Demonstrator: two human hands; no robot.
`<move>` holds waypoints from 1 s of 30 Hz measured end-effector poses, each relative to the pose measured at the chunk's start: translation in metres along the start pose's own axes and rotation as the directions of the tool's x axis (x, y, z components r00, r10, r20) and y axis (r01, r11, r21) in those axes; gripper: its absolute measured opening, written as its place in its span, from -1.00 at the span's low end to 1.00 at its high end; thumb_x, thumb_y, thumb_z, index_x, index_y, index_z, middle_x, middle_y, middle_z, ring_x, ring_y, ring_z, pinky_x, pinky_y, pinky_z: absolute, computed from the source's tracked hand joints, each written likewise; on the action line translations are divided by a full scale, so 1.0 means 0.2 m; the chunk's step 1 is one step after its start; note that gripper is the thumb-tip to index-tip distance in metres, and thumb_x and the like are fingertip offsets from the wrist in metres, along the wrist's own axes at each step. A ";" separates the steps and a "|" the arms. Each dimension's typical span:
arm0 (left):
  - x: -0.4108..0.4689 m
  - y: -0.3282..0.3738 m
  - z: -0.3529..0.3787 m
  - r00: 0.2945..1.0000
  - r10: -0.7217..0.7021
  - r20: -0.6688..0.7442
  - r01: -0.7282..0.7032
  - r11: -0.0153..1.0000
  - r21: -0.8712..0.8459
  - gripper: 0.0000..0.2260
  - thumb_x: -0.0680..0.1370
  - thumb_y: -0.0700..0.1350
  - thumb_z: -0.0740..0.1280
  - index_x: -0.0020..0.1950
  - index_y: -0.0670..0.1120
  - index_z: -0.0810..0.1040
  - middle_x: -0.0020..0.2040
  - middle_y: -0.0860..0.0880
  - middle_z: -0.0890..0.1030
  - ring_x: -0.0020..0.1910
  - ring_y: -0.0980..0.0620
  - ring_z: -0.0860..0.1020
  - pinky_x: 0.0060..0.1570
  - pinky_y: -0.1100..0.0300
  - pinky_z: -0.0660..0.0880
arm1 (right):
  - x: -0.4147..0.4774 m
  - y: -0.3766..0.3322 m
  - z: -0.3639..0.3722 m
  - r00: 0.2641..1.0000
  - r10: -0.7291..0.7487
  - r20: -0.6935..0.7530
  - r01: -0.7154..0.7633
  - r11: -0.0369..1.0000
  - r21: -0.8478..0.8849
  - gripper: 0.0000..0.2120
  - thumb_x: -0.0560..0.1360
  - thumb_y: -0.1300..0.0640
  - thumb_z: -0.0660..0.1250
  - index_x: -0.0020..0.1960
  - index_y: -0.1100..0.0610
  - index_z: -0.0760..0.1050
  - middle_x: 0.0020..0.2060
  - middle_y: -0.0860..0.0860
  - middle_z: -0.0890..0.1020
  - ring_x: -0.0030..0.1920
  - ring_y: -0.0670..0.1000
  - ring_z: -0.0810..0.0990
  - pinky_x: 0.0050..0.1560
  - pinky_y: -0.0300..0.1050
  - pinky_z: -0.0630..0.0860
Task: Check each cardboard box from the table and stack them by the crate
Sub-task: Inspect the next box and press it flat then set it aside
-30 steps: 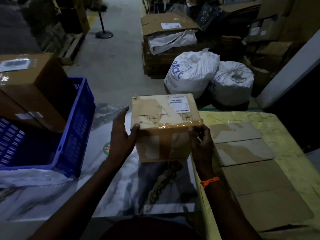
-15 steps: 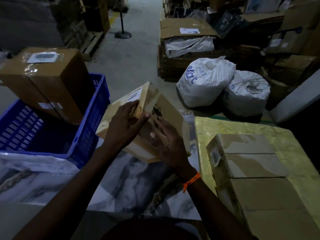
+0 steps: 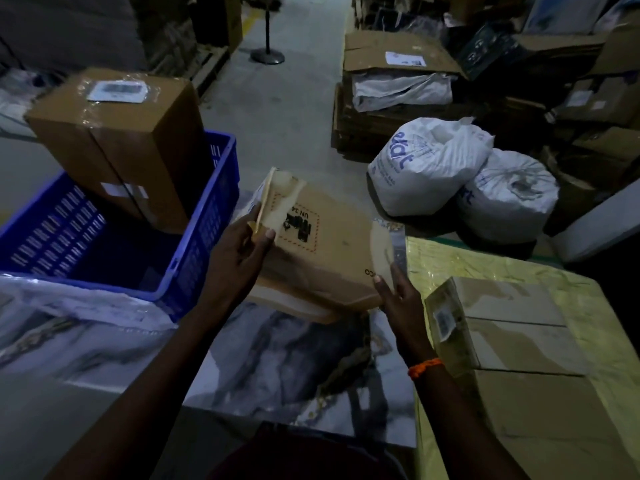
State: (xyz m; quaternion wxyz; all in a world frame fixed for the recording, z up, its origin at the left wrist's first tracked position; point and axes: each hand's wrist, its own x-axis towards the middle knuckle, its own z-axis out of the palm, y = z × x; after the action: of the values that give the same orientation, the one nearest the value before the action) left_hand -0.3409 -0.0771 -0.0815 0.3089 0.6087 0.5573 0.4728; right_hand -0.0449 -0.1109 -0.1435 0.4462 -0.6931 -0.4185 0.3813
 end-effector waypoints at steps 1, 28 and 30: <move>-0.02 -0.03 0.02 0.999 -0.033 -0.002 0.033 0.999 -0.022 -0.80 0.67 0.02 0.28 0.19 -0.06 0.55 0.05 0.09 0.57 0.01 0.35 0.54 -0.14 0.48 0.42 | 0.00 0.00 0.00 0.999 -0.031 -0.036 0.030 0.998 -0.047 -0.40 0.60 -0.01 0.42 0.58 0.07 0.35 0.52 -0.03 0.42 0.48 -0.03 0.40 0.43 0.07 0.46; 0.03 -0.27 0.07 0.905 -0.329 0.271 0.342 0.940 -0.001 -0.42 0.60 -0.06 0.33 0.59 0.10 0.24 0.37 0.07 0.50 0.24 0.02 0.58 0.18 -0.05 0.58 | 0.16 -0.06 -0.16 0.999 -0.023 -0.027 0.020 0.994 -0.110 -0.35 0.52 -0.03 0.52 0.52 0.06 0.37 0.26 -0.02 0.59 0.20 0.01 0.61 0.18 -0.03 0.59; 0.12 -0.23 0.08 0.867 -0.411 0.283 0.421 0.907 0.026 -0.49 0.60 -0.11 0.33 0.54 0.05 0.33 0.30 0.02 0.57 0.20 -0.02 0.60 0.17 -0.11 0.60 | 0.25 -0.11 -0.15 0.998 0.053 0.032 -0.050 0.996 -0.068 -0.47 0.51 -0.02 0.53 0.40 0.10 0.49 0.19 0.05 0.66 0.13 0.07 0.67 0.10 0.01 0.64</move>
State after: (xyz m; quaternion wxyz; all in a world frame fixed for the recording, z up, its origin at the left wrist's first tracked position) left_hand -0.3447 -0.0431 -0.1231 0.4907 0.5297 0.6167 0.3136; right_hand -0.0042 -0.0680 -0.1221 0.4056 -0.7116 -0.4205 0.3902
